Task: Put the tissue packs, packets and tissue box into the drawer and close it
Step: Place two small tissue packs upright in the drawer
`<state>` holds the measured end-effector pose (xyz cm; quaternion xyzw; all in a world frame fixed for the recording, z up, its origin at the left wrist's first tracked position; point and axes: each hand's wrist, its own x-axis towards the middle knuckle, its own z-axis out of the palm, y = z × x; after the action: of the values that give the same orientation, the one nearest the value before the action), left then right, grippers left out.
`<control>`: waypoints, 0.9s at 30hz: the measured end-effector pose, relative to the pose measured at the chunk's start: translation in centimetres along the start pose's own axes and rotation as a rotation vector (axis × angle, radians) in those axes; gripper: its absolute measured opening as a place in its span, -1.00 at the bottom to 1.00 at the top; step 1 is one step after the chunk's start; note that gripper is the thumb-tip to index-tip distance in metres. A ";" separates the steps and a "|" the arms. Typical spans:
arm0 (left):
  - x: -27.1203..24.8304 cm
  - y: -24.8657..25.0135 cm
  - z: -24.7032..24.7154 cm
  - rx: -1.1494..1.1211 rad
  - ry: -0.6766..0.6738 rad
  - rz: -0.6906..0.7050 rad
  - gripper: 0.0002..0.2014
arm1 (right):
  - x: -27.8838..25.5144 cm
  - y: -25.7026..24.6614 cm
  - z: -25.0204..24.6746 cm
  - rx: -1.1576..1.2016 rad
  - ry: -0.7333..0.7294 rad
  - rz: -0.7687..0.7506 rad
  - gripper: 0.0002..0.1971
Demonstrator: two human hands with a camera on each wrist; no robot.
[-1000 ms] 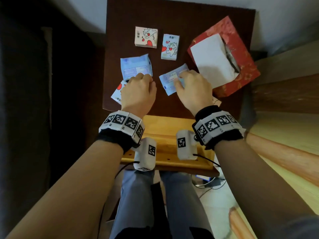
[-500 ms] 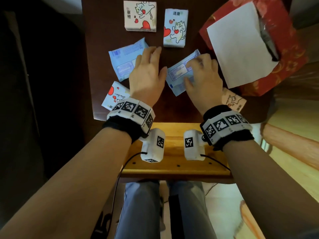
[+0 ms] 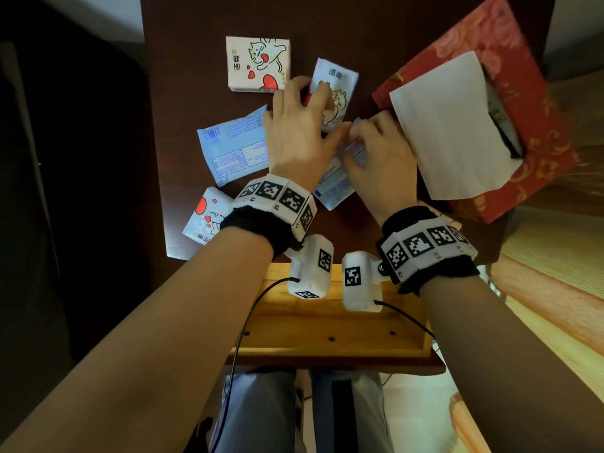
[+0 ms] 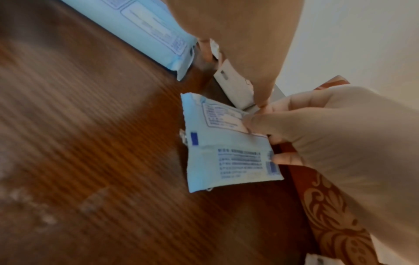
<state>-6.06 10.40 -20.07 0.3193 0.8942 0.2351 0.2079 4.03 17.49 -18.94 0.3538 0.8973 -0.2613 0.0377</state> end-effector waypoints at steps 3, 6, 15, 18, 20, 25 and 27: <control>-0.5 0.0 0.3 -0.058 0.062 -0.014 -0.67 | -0.1 0.2 -0.1 0.030 0.001 -0.004 -0.82; -0.8 0.1 -0.1 -0.160 0.067 -0.059 -0.54 | -0.1 0.2 -0.2 0.039 -0.001 -0.007 -0.82; -4.5 -0.2 -2.2 -0.345 0.111 -0.030 -0.40 | -1.8 -1.2 -1.4 0.395 0.016 0.063 -0.65; -6.7 -0.2 -2.5 -0.368 0.099 -0.018 -0.38 | -3.0 -2.1 -1.4 0.736 -0.096 0.184 -0.71; -8.1 -0.2 -2.6 -0.373 0.077 -0.012 -0.36 | -3.9 -2.6 -1.1 0.835 -0.148 0.225 -0.74; -11.5 -1.6 -2.5 -0.369 0.064 -0.036 -0.32 | -6.2 -3.7 0.1 0.834 -0.216 0.263 -0.73; -12.8 -2.3 -2.6 -0.314 0.109 -0.043 -0.36 | -7.0 -4.0 0.7 0.812 -0.240 0.287 -0.72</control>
<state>0.58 -0.48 -16.43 0.2502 0.8631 0.3845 0.2114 6.54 10.44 -16.00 0.4281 0.6530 -0.6237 0.0356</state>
